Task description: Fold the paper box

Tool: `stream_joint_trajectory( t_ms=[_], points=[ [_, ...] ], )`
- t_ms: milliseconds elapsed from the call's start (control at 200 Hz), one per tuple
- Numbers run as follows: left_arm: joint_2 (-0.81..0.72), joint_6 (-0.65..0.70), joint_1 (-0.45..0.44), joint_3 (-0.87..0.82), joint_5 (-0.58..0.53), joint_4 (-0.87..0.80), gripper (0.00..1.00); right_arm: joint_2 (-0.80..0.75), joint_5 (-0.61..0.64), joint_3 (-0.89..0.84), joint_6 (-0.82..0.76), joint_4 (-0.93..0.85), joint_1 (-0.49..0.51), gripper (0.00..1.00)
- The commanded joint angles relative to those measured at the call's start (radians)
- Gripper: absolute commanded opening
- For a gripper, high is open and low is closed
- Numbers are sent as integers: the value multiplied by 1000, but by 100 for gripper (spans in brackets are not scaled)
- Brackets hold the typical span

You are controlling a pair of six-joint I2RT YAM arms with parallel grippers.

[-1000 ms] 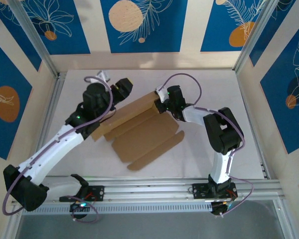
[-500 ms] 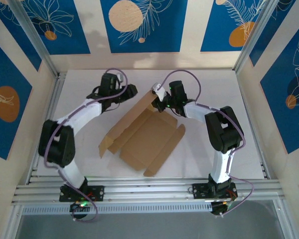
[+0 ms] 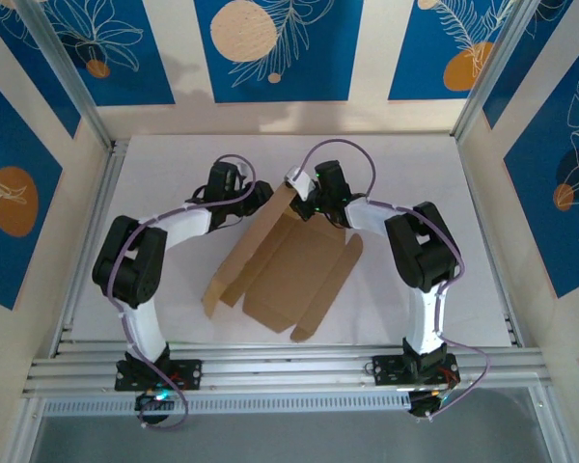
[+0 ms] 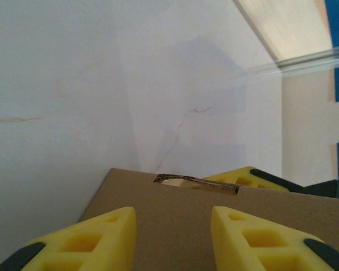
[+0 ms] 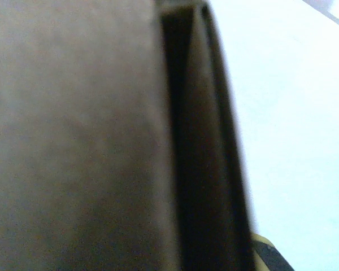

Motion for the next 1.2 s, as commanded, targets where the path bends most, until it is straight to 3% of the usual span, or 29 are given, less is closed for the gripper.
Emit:
stream_joint_trajectory(
  t_ms=[0, 240, 330, 465, 640, 840, 870, 875, 885, 890, 900, 1196],
  points=[
    [43, -76, -45, -36, 95, 105, 38, 64, 236, 51, 13, 0, 46, 0],
    [60, -150, -59, -46, 119, 176, 36, 85, 408, 59, 105, 26, 67, 2],
    [61, -165, -61, -45, 127, 188, 36, 84, 357, 54, 135, 31, 65, 5],
    [58, -136, -50, -34, 130, 157, 36, 49, 213, -2, 124, 85, 48, 19],
    [35, -72, -9, -26, 138, 93, 37, -35, -7, -104, 106, 153, -9, 44],
    [-23, 1, 31, -7, 138, 5, 37, -109, -84, -157, 90, 145, -66, 66],
    [-38, 18, 37, -2, 132, -19, 38, -118, -106, -162, 101, 146, -76, 73],
    [-41, 22, 37, -1, 130, -23, 38, -120, -111, -163, 105, 144, -79, 80],
    [-46, 27, 39, 1, 128, -31, 38, -121, -113, -163, 106, 143, -80, 85],
    [-48, 30, 39, 2, 127, -36, 38, -123, -115, -162, 110, 140, -82, 95],
    [-54, 38, 41, 3, 126, -45, 39, -124, -116, -161, 111, 139, -83, 99],
    [-198, 243, 50, 110, 51, -338, 48, -177, -66, -172, 82, 94, -52, 99]
  ],
)
